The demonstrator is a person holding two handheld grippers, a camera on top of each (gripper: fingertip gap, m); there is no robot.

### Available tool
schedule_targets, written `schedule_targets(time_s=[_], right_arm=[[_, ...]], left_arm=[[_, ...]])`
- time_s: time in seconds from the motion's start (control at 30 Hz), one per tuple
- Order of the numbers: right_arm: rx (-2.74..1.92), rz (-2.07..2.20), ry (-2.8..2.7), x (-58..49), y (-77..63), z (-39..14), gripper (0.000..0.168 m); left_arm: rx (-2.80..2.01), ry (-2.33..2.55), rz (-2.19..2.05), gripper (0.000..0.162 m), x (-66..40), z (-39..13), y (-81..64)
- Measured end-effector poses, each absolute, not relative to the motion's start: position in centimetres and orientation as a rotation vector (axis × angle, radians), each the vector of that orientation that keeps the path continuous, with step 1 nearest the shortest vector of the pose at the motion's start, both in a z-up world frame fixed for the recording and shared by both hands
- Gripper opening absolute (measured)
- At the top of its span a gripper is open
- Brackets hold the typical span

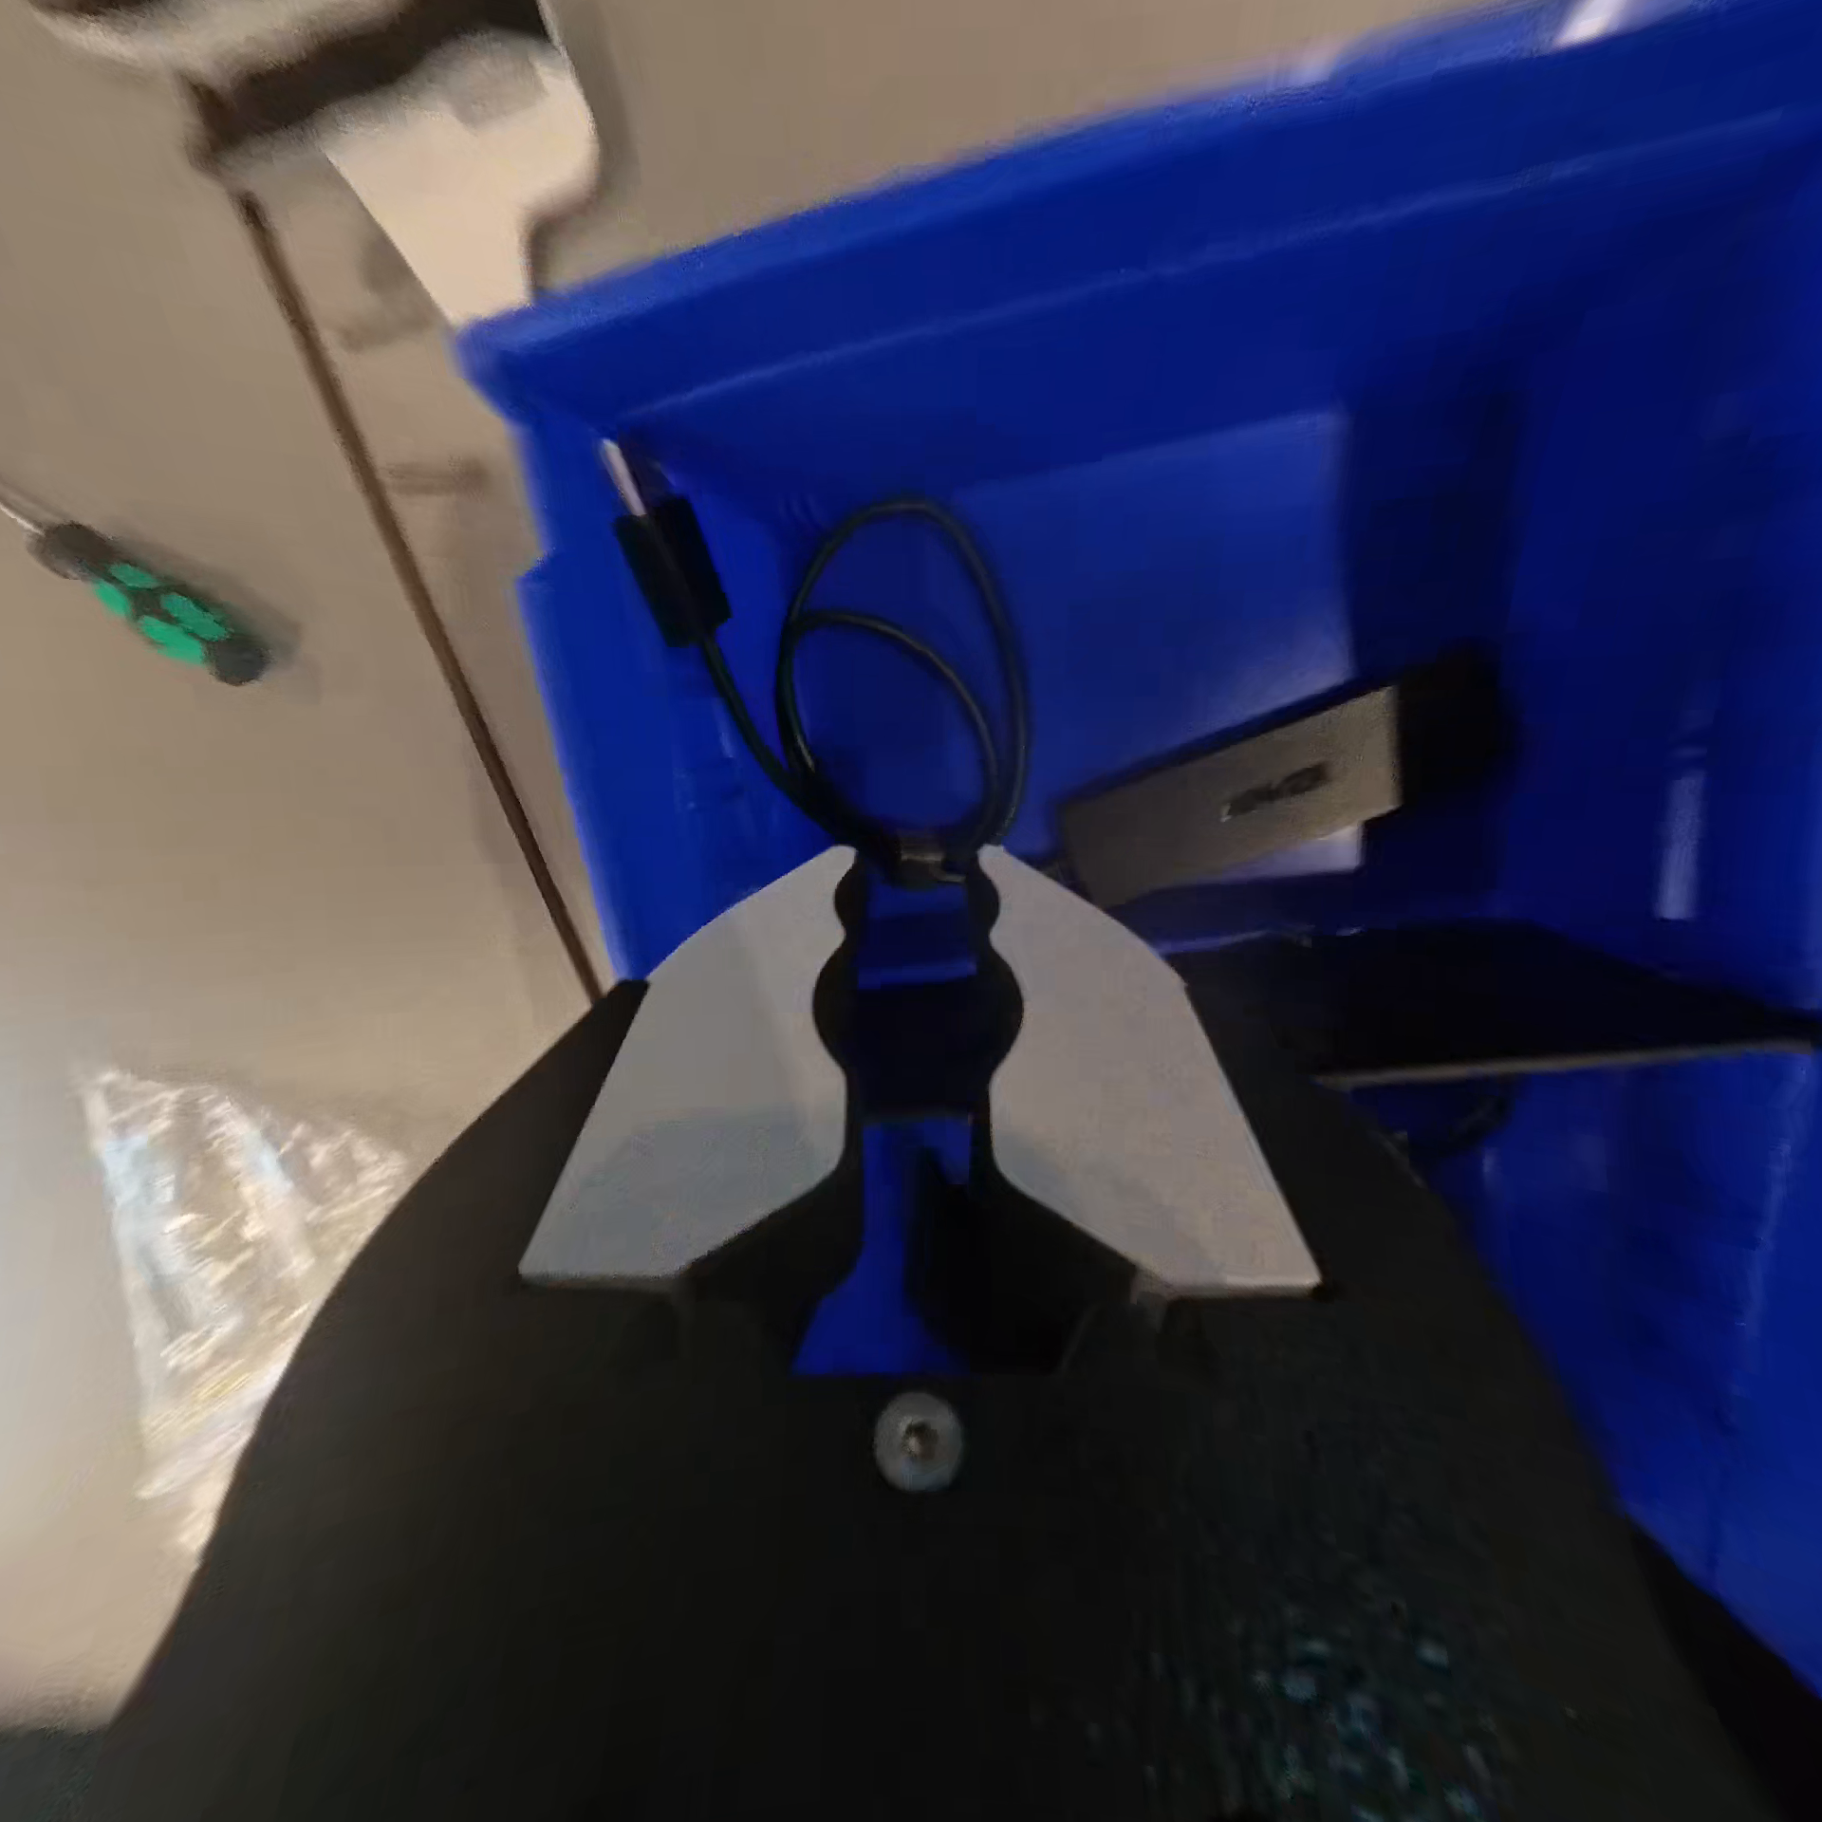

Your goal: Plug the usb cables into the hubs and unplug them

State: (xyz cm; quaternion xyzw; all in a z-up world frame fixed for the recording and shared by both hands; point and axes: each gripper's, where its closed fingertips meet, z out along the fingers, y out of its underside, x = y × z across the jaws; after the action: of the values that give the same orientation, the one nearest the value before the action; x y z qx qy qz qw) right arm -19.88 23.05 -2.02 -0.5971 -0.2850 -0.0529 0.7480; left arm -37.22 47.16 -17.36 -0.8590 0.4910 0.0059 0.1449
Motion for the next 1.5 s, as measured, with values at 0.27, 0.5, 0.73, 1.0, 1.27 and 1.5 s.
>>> schedule_targets(time_s=[0.27,0.5,0.73,1.0,1.27,1.5], right_arm=[[-1.356,-0.228,-0.529,-15.3,15.7,-3.1,0.056],[-1.402,-0.280,-0.436,-11.2,11.3,-4.7,0.055],[-1.452,-0.270,-0.335,-7.5,9.6,-7.4,0.053],[-1.465,-0.260,-0.265,-4.9,8.5,-9.3,0.051],[-1.465,-0.222,-0.237,-4.7,8.4,-10.1,0.051],[-1.476,-0.226,-0.276,-5.3,8.5,-10.7,0.051]], left_arm=[[-2.553,1.559,0.559,0.015,-37.7,-20.9,48.5],[-2.456,1.545,0.942,0.019,-38.8,-22.7,49.8],[-2.275,1.584,1.005,0.000,-38.6,-21.7,51.0],[-2.294,1.443,0.561,0.000,-37.3,-15.1,49.5],[-2.460,1.432,0.402,0.000,-37.2,-16.2,47.4],[-2.630,1.419,0.286,0.045,-36.1,-20.8,46.7]])
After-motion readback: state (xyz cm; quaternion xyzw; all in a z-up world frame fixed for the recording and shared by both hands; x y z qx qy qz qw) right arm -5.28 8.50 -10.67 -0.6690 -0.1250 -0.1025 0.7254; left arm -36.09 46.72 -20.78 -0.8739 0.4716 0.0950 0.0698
